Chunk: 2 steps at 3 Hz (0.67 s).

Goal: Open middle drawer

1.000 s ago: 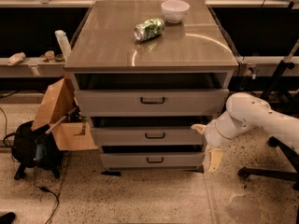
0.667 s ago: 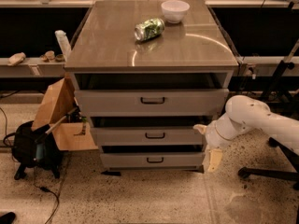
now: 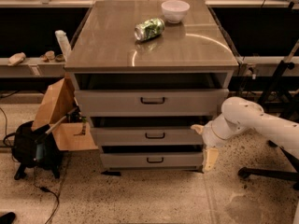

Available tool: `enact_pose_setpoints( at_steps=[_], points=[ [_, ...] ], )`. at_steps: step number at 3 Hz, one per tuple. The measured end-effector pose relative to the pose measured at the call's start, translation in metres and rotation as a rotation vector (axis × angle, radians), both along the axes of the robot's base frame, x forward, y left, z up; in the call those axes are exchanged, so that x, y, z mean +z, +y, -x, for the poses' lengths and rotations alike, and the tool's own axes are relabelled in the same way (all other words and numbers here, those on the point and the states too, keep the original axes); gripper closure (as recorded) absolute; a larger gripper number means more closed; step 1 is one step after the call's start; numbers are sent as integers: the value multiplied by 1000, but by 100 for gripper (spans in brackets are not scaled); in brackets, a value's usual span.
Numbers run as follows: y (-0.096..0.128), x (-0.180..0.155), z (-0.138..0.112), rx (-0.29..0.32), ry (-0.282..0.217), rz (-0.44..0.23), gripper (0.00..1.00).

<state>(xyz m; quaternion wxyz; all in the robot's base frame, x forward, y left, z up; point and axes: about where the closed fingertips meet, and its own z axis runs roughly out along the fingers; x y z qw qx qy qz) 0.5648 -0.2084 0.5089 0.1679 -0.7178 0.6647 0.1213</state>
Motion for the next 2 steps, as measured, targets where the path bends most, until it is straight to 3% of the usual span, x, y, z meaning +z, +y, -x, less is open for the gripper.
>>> enact_pose_setpoints(
  at_steps=[2],
  points=[
    [17, -18, -26, 50, 9, -67, 0]
  ],
)
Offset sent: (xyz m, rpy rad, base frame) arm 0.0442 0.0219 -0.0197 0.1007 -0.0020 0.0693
